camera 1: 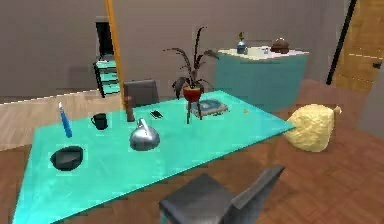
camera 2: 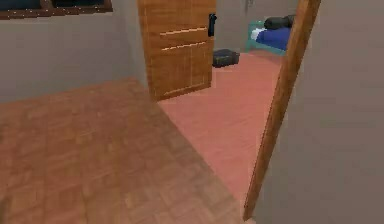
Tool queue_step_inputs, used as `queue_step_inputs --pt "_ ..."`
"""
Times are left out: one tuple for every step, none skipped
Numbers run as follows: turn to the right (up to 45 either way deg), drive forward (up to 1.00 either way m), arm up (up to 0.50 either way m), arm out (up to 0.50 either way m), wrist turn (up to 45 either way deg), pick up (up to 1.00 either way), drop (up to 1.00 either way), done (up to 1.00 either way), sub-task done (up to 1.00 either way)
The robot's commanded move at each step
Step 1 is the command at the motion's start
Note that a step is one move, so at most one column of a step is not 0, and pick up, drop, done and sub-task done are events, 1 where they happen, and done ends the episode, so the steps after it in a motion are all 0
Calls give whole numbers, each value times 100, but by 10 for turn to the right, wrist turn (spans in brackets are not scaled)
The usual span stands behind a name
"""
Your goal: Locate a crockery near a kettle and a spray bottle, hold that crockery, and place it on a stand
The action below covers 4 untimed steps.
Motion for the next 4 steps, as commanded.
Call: queue_step_inputs --pt "-450 0 0 0 0 0 0 0 0" --pt "-210 0 0 0 0 0 0 0 0" --pt "0 15 0 0 0 0 0 0 0" --pt "450 0 0 0 0 0 0 0 0"
